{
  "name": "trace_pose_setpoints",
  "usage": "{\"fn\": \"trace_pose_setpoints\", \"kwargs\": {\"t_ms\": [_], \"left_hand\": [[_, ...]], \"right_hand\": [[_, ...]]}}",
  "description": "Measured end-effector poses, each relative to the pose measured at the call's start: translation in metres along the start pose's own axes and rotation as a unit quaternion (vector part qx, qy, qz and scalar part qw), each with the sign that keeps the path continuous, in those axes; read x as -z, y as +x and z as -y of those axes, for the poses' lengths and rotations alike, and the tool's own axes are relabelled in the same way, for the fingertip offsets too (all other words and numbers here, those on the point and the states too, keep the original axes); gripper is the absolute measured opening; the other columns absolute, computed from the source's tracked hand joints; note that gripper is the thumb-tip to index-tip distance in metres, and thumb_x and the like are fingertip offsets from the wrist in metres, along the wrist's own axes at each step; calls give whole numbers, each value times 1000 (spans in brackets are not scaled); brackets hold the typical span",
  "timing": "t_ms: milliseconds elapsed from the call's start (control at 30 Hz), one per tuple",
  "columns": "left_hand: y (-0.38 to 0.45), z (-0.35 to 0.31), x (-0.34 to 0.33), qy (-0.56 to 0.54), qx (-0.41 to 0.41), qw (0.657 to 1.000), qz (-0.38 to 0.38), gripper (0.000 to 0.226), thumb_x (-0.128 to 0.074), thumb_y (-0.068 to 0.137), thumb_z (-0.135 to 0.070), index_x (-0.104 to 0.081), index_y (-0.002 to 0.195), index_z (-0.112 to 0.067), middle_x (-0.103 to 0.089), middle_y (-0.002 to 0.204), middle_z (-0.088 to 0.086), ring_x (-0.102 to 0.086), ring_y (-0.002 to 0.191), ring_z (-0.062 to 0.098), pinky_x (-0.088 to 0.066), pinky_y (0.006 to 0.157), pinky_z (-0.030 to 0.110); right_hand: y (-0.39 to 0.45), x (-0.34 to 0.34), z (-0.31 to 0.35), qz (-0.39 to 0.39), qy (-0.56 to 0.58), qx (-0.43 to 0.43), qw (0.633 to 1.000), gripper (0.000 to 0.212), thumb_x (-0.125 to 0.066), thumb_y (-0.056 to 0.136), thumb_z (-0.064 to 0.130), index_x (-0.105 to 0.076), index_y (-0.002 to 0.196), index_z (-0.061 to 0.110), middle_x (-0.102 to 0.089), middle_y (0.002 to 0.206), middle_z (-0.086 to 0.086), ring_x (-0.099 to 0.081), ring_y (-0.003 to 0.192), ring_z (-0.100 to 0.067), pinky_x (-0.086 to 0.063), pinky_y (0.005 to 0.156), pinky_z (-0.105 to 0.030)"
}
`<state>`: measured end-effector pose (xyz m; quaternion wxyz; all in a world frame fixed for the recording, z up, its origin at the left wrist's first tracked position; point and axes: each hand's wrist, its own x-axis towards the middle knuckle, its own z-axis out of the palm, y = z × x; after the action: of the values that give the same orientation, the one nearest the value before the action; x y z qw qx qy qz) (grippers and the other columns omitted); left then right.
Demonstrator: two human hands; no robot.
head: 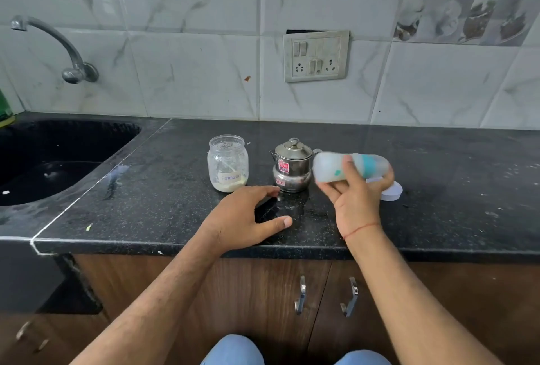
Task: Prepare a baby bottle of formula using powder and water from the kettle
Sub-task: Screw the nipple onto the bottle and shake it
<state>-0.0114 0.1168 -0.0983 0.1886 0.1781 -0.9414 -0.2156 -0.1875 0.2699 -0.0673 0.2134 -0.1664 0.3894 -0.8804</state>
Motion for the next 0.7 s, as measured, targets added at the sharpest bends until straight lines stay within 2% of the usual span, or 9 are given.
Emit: {"fn": "trace_pose_setpoints", "kwargs": {"t_ms": [100, 200, 233, 333, 433, 467, 567, 667, 700], "left_hand": [[0, 1, -1, -6, -4, 1000, -1, 90, -61, 85, -88, -57, 154, -31, -67, 146, -16, -61, 134, 4, -53, 114, 40], [0, 3, -1, -24, 0, 1000, -8, 94, -63, 83, -87, -55, 156, -29, -65, 149, -15, -59, 138, 3, -51, 117, 38], [0, 2, -1, -25, 3, 1000, -10, 94, -64, 82, -87, -55, 156, -29, -65, 149, -15, -59, 137, 3, -51, 117, 38], [0, 0, -1, -19, -8, 1000, -9, 91, -66, 82, -85, -56, 155, -31, -69, 143, -16, -63, 130, 4, -54, 112, 39], [-1, -1, 1, -23, -4, 1000, -11, 95, -66, 82, -85, -54, 157, -28, -64, 151, -14, -59, 138, 4, -51, 117, 37], [-1, -1, 1, -21, -2, 1000, -14, 95, -66, 81, -85, -54, 157, -29, -64, 152, -14, -59, 139, 5, -51, 118, 38], [-1, 0, -1, -18, -9, 1000, -11, 90, -66, 82, -85, -56, 154, -32, -67, 145, -17, -62, 133, 4, -53, 113, 41], [-1, 0, 0, -32, -7, 999, -17, 94, -66, 81, -86, -56, 156, -30, -66, 148, -16, -60, 137, 3, -51, 117, 40], [-1, -1, 0, -27, -4, 999, -17, 95, -66, 81, -86, -55, 157, -30, -65, 149, -16, -59, 138, 4, -51, 118, 40]], "right_hand": [[-5, -2, -5, 109, -131, -15, 985, 74, -76, 91, 3, -37, 144, 36, -67, 126, -12, -76, 105, -33, -64, 68, -54], [0, 0, -4, 17, -22, 6, 1000, 71, -74, 95, 6, -32, 145, 35, -59, 141, -14, -74, 112, -38, -63, 71, -55], [1, -1, -2, 22, -30, -6, 999, 70, -73, 95, 7, -32, 145, 34, -59, 141, -14, -73, 112, -40, -63, 71, -56], [-5, -2, -6, 126, -155, -15, 980, 75, -78, 90, 3, -39, 144, 38, -64, 130, -15, -73, 111, -40, -63, 69, -56], [0, 0, -5, 24, -31, 11, 999, 70, -74, 95, 6, -33, 144, 34, -61, 137, -12, -72, 115, -39, -63, 72, -57], [1, 0, -3, 28, -34, -2, 999, 69, -73, 96, 6, -32, 144, 33, -61, 137, -11, -73, 114, -40, -63, 71, -56], [-5, -3, -7, 131, -156, -20, 979, 75, -76, 92, 3, -37, 145, 36, -68, 122, -11, -75, 106, -37, -64, 66, -52], [2, 1, -5, 15, -25, 12, 1000, 74, -75, 94, 7, -30, 147, 34, -61, 136, -12, -73, 113, -39, -64, 71, -55], [3, 1, -3, 9, -12, -1, 1000, 73, -75, 94, 9, -30, 146, 33, -59, 139, -12, -73, 113, -39, -64, 71, -55]]}}
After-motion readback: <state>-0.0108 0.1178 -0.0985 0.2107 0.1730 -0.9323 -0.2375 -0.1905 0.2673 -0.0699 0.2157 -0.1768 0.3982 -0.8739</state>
